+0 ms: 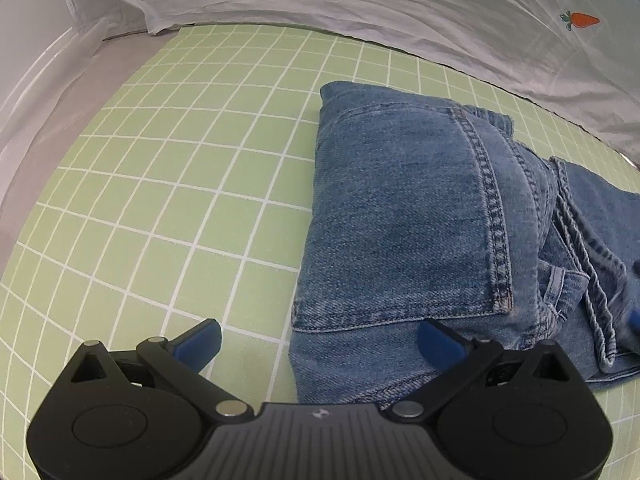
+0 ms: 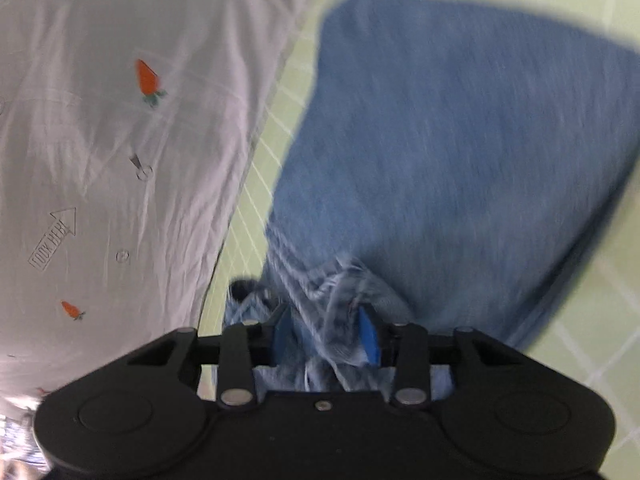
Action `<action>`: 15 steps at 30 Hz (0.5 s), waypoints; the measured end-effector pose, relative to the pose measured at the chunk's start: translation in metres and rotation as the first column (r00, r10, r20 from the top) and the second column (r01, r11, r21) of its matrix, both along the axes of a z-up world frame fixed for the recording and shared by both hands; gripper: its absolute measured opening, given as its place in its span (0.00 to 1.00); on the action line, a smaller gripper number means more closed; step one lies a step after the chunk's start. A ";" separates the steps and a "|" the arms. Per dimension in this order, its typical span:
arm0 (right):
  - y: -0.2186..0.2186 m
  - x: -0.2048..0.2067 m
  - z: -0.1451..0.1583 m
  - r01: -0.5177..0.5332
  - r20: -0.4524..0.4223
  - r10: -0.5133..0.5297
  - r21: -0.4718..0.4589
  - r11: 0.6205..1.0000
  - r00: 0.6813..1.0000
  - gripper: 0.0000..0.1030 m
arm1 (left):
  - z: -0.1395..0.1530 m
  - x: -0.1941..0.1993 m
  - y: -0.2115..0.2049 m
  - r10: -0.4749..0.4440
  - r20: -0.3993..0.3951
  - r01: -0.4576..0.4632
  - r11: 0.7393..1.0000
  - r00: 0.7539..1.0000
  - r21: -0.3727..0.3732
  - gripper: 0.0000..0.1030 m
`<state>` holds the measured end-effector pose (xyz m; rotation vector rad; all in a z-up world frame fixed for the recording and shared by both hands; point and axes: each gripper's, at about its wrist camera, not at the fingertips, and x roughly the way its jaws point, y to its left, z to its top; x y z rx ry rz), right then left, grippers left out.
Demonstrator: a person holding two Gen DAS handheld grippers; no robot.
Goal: Fold clothes
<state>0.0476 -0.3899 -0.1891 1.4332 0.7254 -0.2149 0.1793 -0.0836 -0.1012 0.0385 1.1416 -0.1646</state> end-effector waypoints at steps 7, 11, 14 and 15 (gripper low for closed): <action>0.030 0.007 -0.021 -0.092 -0.023 0.096 0.151 0.984 0.995 0.39 | 0.000 -0.001 0.003 0.004 -0.004 -0.004 1.000 1.000 -0.016 1.00; 0.033 0.011 -0.006 -0.127 -0.053 0.131 0.065 0.990 0.990 0.46 | 0.003 0.001 0.006 0.013 0.007 -0.013 1.000 1.000 -0.029 1.00; 0.032 0.013 0.010 -0.139 -0.055 0.139 -0.003 0.990 0.989 0.76 | 0.003 0.008 0.009 0.018 0.009 -0.017 0.999 1.000 -0.048 1.00; 0.031 0.012 0.019 -0.141 -0.056 0.139 -0.041 0.989 0.989 0.86 | 0.003 0.011 0.010 0.019 0.009 -0.019 0.998 1.000 -0.054 1.00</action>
